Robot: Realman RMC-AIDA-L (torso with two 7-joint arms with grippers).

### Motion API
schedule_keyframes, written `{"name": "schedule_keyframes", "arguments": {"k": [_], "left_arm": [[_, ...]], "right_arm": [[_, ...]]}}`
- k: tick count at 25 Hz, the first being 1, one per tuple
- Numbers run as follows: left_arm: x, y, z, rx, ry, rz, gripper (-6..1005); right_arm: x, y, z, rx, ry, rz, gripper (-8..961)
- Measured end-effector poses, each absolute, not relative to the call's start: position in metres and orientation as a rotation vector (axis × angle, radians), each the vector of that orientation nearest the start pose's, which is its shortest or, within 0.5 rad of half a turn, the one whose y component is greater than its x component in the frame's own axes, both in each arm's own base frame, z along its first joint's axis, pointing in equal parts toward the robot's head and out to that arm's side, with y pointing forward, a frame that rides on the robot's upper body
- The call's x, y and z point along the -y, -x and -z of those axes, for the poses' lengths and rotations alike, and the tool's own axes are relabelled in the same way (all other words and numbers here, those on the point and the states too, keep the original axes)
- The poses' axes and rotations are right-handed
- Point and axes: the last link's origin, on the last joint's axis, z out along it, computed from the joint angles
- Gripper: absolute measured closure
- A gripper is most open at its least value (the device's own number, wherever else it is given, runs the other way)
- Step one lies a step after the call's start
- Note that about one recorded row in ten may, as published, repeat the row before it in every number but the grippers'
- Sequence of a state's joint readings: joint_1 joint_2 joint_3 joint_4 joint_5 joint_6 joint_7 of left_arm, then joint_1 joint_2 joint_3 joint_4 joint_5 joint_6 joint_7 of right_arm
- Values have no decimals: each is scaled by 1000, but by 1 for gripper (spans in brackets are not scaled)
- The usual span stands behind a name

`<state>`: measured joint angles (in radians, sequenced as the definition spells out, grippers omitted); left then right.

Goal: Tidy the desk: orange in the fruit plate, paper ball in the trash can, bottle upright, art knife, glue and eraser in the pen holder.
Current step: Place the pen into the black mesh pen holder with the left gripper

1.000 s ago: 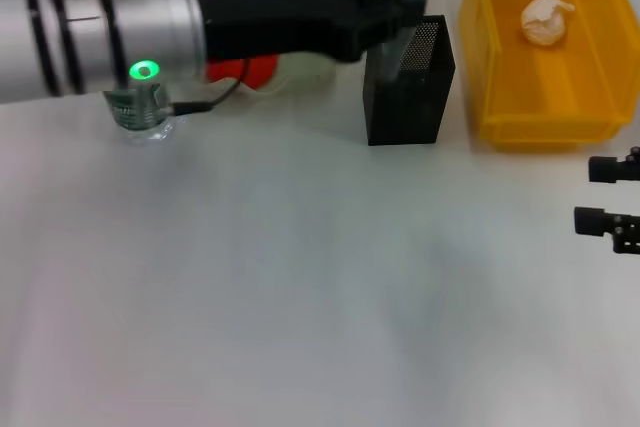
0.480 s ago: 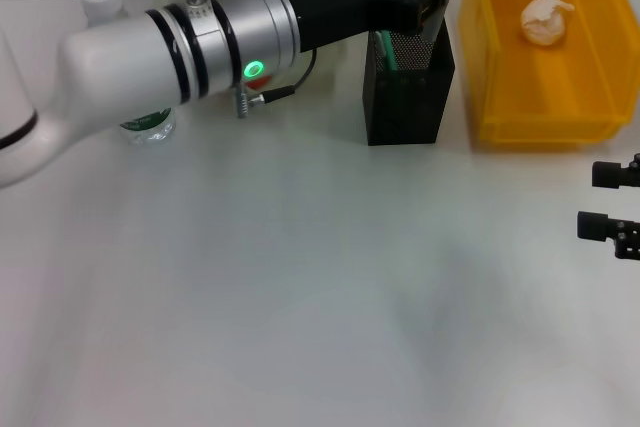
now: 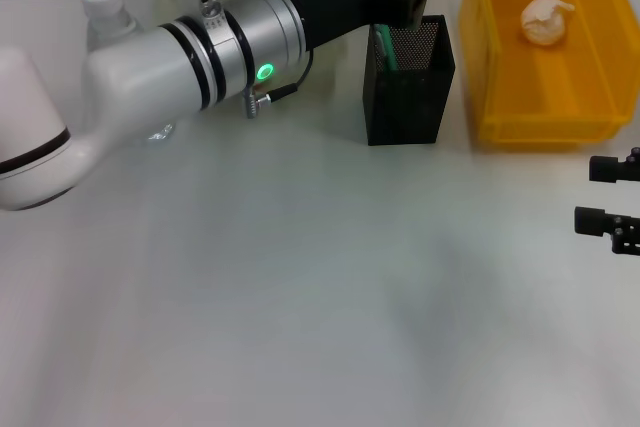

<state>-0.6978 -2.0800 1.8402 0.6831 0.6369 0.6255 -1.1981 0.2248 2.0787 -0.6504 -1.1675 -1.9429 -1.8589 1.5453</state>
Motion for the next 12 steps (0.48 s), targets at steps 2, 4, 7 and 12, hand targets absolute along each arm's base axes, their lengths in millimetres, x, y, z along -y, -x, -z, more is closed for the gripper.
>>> {"name": "schedule_keyframes", "arguments": {"k": [2, 4, 7, 12], "left_arm": [[-407, 116, 94, 604, 2419, 872, 833], [-407, 117, 95, 603, 2422, 860, 825], [-409, 118, 98, 604, 2417, 821, 814], [-410, 119, 100, 621, 2404, 799, 794]], "right_arm": [[-256, -286, -88, -575, 2674, -608, 262], [-256, -286, -88, -572, 2674, -607, 262], [-260, -285, -88, -565, 2666, -605, 262], [-262, -284, -86, -566, 2669, -613, 261]]}}
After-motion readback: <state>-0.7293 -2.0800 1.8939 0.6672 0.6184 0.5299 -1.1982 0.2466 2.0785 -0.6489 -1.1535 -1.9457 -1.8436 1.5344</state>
